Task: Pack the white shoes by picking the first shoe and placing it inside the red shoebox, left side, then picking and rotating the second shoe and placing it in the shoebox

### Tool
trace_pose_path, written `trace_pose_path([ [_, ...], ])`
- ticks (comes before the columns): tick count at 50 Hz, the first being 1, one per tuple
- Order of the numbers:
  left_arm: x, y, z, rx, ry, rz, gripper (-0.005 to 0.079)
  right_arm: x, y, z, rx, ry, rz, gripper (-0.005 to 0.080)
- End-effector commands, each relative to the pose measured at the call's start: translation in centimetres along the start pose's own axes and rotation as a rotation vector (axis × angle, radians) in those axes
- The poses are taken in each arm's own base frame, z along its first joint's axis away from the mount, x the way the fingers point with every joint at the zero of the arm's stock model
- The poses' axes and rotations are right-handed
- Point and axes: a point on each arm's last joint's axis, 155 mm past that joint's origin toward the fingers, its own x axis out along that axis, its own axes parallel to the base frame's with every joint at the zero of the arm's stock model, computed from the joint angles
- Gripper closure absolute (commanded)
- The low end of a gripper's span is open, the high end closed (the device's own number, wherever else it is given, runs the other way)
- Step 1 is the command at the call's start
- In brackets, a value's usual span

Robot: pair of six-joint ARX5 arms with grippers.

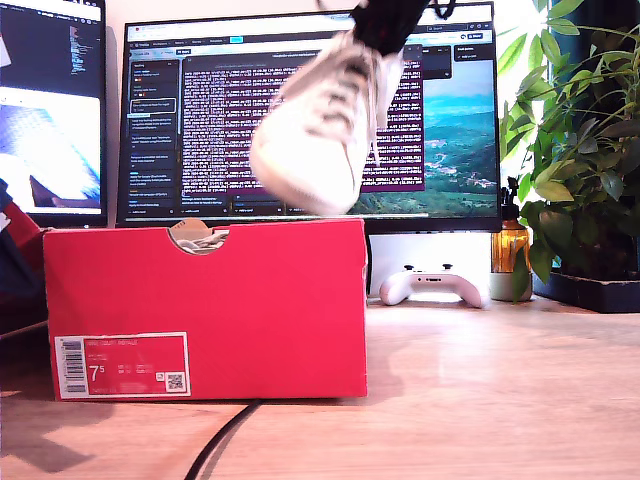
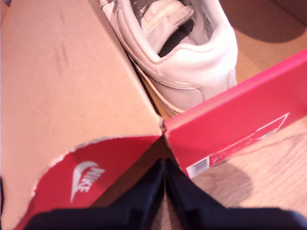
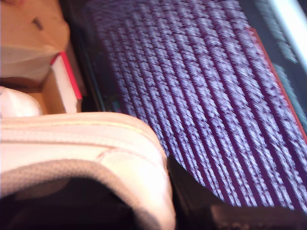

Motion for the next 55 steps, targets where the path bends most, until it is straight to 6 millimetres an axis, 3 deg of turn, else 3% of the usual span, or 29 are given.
trace_pose_path([
  [1, 0.0, 0.1, 0.6, -0.006, -0.014, 0.0, 0.0761, -0.9, -1.9, 1.9, 0.01, -0.056, -0.057, 0.0765],
  [27, 0.0, 0.1, 0.6, -0.006, -0.014, 0.001, 0.0761, 3.5, 3.3, 0.4, 0.004, 0.0, 0.06, 0.0765],
  [55, 0.0, 0.1, 0.6, -0.006, -0.014, 0.001, 0.0761, 7.1, 10.7, -4.9, -0.03, 0.157, 0.268, 0.0765],
])
